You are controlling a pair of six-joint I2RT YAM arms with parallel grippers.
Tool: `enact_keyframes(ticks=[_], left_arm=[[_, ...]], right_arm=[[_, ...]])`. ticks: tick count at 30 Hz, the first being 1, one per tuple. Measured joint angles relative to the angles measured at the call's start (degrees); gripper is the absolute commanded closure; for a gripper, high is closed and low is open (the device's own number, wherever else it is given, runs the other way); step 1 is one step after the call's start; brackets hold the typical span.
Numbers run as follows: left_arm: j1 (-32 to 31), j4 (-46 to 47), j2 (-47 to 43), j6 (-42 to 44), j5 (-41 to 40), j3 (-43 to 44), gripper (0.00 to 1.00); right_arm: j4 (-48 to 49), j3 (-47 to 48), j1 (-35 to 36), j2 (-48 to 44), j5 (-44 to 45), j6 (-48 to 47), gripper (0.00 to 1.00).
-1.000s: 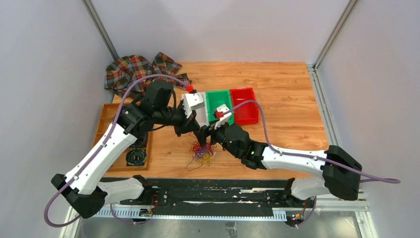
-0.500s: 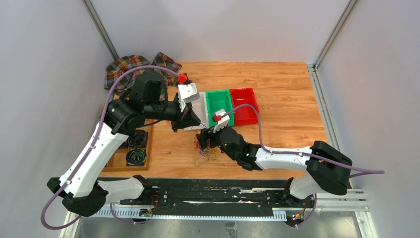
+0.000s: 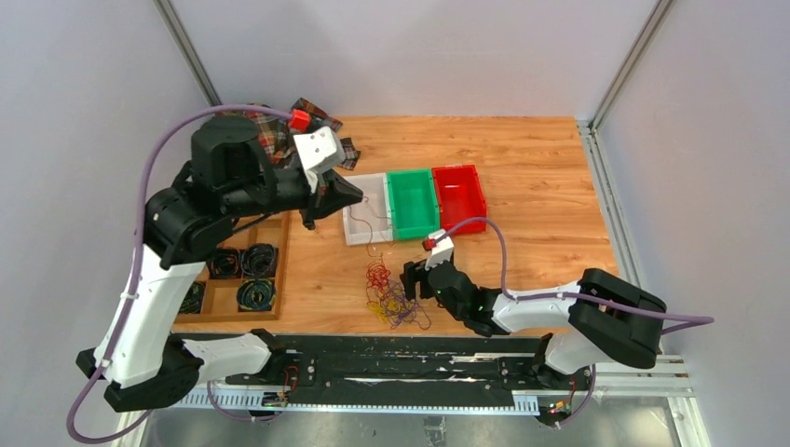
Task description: Untangle the cables
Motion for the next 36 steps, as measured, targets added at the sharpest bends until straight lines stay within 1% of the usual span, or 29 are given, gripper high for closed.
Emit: enact_keyframes(ticks=[3,9,14,18,21,25,29,33,36], left_arm=[[0.0,0.0,0.3,0.9,-3.1,4.6,1.0],[0.0,0.1,2.2,3.0,-8.5,11.1,1.0],[0.0,0.2,3.9,4.7,-11.8,14.6,1.0],[0.0,0.2,4.4,5.3,-12.2,15.4,1.0],[0.0,0.2,4.5,5.6,-12.2,15.4,1.0],[0.0,0.2,4.6,5.7,-12.2,15.4,1.0],[0.0,0.1,4.6,5.7,-12.1,15.4,1.0],[0.0,0.1,4.6,5.7,-12.0,15.6,1.0],[0.0,0.0,4.5,5.7,-11.9,16.4,1.0]], right_arm=[[0.0,-3.2,0.0,-1.6,1.8,1.2,0.26],[0.0,-5.1,0.0,-3.9,3.3,2.1,0.26],[-1.4,-5.4,0.0,-10.0,3.4,1.3,0.18],[-4.5,-2.7,0.0,-16.7,0.5,-1.8,0.15],[-5.3,2.4,0.0,-18.5,-3.7,-5.2,0.15],[-5.3,10.5,0.1,-17.2,-10.4,-8.9,0.14],[-5.0,16.5,1.2,-13.0,-15.8,-11.5,0.14],[-4.5,19.6,1.9,-7.8,-17.9,-12.5,0.18],[-3.7,21.0,1.9,-3.3,-17.7,-13.0,0.23]])
